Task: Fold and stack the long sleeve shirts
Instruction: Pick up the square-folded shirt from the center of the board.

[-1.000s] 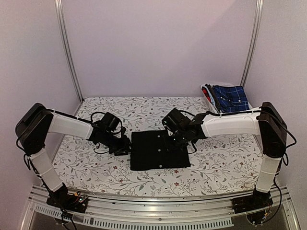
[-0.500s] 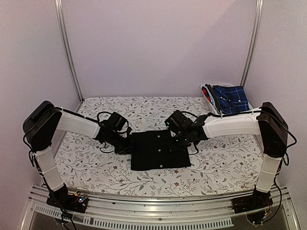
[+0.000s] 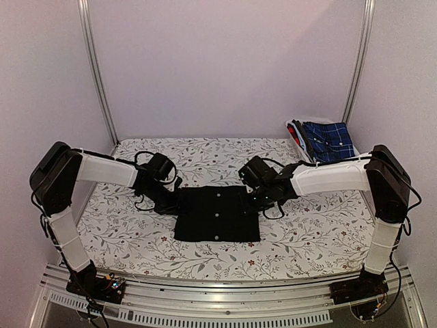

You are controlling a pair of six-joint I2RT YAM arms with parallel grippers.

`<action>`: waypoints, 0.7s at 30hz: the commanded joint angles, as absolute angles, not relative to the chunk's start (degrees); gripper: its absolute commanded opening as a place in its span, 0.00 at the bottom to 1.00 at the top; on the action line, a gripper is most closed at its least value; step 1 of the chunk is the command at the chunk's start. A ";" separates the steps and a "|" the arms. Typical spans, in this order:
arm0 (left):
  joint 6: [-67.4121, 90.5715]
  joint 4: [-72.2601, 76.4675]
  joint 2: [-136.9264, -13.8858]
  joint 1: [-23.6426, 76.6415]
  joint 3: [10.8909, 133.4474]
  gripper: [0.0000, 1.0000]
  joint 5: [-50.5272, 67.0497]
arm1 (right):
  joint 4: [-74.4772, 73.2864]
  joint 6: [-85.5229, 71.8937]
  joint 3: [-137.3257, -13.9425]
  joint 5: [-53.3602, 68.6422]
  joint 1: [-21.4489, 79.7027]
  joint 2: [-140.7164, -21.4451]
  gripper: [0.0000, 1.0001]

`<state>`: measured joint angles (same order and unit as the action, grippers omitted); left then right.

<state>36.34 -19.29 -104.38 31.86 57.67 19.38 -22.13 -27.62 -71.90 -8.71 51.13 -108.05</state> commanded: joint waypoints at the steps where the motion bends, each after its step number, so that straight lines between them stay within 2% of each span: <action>1: 29.68 -25.04 -105.28 29.57 60.94 0.00 20.92 | -20.39 -28.79 -69.77 -8.22 49.44 -107.15 0.43; 3: 29.95 -25.35 -105.98 29.59 61.58 0.03 20.77 | -20.22 -28.98 -69.53 -7.44 48.98 -107.13 0.43; 6: 31.35 -24.73 -104.90 29.44 61.00 0.17 19.11 | -20.30 -29.34 -68.78 -7.28 48.82 -106.43 0.45; 9: 32.70 -24.02 -103.11 28.60 59.54 0.26 17.63 | -19.81 -30.25 -67.00 -7.11 48.47 -105.44 0.45; 14: 33.79 -22.71 -101.12 27.47 57.16 0.32 17.41 | -19.77 -30.47 -66.56 -5.73 48.25 -106.70 0.42; 16: 33.99 -22.14 -100.63 27.37 56.33 0.36 17.41 | -19.56 -30.78 -66.44 -5.94 48.25 -106.72 0.36; 21: 34.76 -20.50 -100.31 27.18 54.07 0.41 18.46 | -19.59 -31.26 -65.11 -6.72 47.89 -107.05 0.10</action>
